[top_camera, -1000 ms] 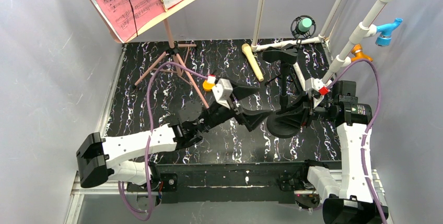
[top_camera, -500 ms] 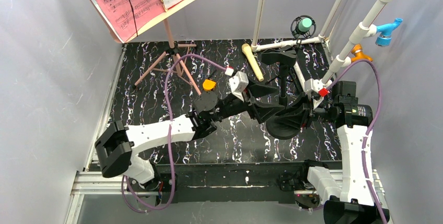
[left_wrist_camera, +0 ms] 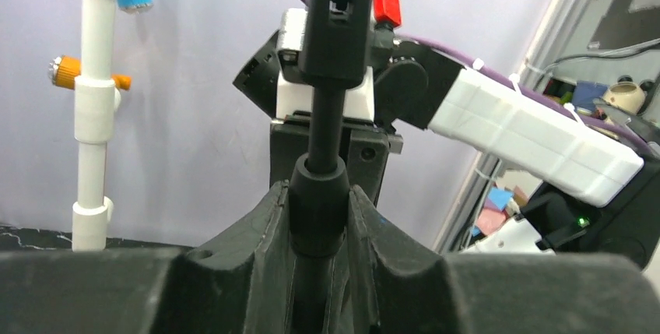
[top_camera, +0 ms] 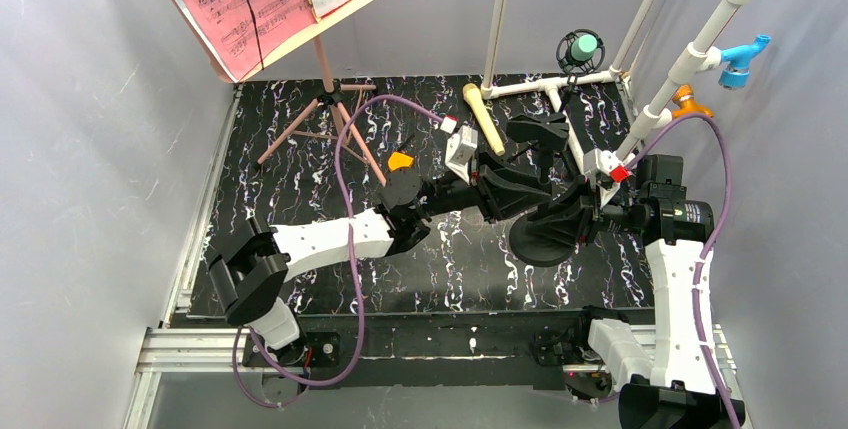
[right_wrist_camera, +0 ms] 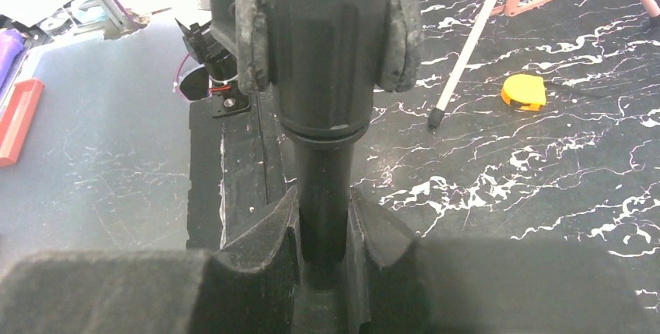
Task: Pack up the instrument practice props
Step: Unscrew the microphone stand, then place the microphone stand at the center of the board.
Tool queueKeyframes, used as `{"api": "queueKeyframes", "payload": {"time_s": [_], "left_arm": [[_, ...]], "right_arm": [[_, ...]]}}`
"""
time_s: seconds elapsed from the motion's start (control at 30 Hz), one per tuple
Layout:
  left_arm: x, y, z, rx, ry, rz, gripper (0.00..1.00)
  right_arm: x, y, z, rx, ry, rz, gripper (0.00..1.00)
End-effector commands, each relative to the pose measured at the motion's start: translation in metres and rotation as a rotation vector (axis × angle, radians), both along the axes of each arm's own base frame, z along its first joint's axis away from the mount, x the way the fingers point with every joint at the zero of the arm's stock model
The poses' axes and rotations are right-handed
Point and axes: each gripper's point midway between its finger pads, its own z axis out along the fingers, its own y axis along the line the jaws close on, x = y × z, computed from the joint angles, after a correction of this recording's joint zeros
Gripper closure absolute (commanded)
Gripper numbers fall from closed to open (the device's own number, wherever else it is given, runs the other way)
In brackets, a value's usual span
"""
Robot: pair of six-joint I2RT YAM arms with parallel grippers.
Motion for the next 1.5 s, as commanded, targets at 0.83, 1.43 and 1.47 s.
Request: {"api": "queueKeyframes", "payload": {"time_s": [0.83, 1.43, 1.47], "left_arm": [[0.009, 0.013, 0.008, 0.214, 0.231, 0.653, 0.43], [-0.009, 0.011, 0.010, 0.147, -0.032, 0.185, 0.25], [-0.007, 0.008, 0.008, 0.146, -0.028, 0.170, 0.26]], "right_arm": [[0.032, -0.006, 0.012, 0.036, -0.064, -0.158, 0.99], [-0.004, 0.001, 0.005, 0.056, -0.056, 0.017, 0.99], [-0.005, 0.002, 0.005, 0.056, -0.053, 0.018, 0.99]]}}
